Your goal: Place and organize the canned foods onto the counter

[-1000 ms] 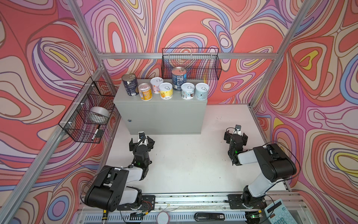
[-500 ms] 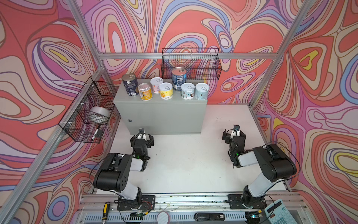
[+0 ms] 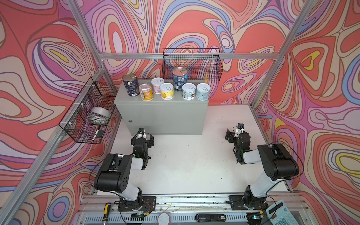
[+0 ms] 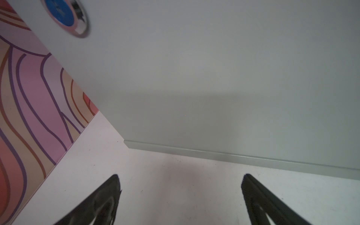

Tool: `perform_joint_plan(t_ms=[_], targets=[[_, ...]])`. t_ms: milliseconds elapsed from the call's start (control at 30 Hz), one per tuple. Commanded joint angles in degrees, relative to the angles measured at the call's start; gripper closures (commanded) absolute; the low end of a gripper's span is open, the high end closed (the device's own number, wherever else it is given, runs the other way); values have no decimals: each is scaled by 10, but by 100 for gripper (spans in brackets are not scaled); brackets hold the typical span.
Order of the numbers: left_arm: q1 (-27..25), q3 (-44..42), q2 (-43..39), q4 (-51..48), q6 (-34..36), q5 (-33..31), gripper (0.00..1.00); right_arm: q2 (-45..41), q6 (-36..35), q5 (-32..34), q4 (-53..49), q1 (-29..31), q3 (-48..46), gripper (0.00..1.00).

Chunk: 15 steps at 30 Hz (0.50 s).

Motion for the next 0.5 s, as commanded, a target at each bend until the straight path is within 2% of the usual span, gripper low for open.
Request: perform_joint_plan(t_ms=[0, 467], targets=[[3, 4, 1, -4, -6, 4, 0, 6, 6, -10, -8, -1, 6, 1], [6, 12, 3, -16, -10, 13, 0, 9, 7, -17, -17, -1, 12, 1]])
